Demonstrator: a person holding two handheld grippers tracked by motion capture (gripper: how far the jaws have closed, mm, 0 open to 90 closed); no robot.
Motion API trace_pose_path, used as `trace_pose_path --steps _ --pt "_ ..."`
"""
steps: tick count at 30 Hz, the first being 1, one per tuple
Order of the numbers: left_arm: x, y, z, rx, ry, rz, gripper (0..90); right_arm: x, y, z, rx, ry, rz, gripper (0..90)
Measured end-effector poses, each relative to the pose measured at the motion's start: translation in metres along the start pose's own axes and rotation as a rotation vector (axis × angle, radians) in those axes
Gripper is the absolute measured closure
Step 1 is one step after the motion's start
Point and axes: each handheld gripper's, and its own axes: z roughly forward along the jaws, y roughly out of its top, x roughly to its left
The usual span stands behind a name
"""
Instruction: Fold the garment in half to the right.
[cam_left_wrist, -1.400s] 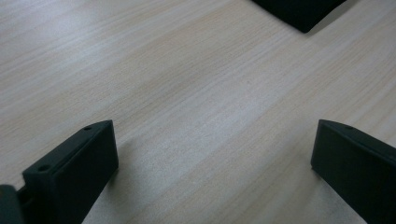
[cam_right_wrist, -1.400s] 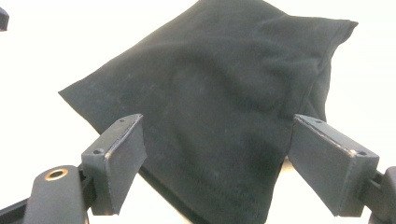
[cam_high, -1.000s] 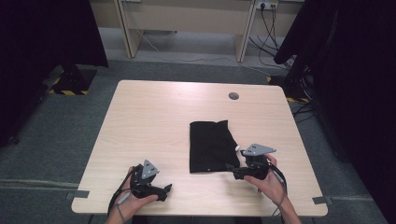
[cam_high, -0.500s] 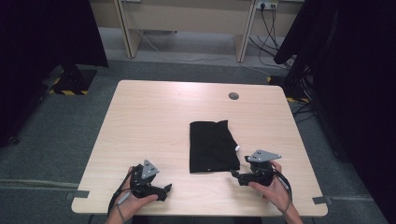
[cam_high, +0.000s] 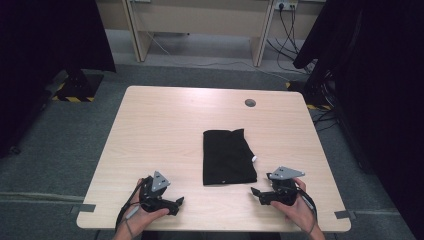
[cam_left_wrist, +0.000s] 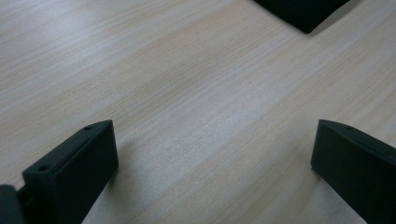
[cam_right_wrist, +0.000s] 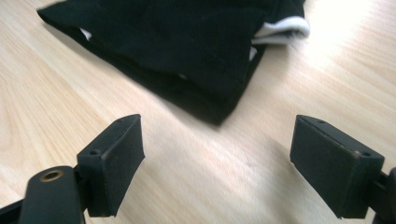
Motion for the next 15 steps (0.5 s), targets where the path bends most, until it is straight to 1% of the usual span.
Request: trace_pose_path --steps 5,6,15 --pt "0.000 0.000 0.000 0.000 0.000 0.000 0.0 0.001 -0.008 -0.003 0.018 -0.017 -0.006 17.6" --pt "0.000 0.000 0.000 0.000 0.001 0.000 0.0 0.001 -0.009 -0.004 0.015 -0.024 -0.010 17.3" --pt "0.000 0.000 0.000 0.000 0.002 0.000 0.0 0.005 -0.015 -0.010 0.021 -0.028 -0.007 16.9"
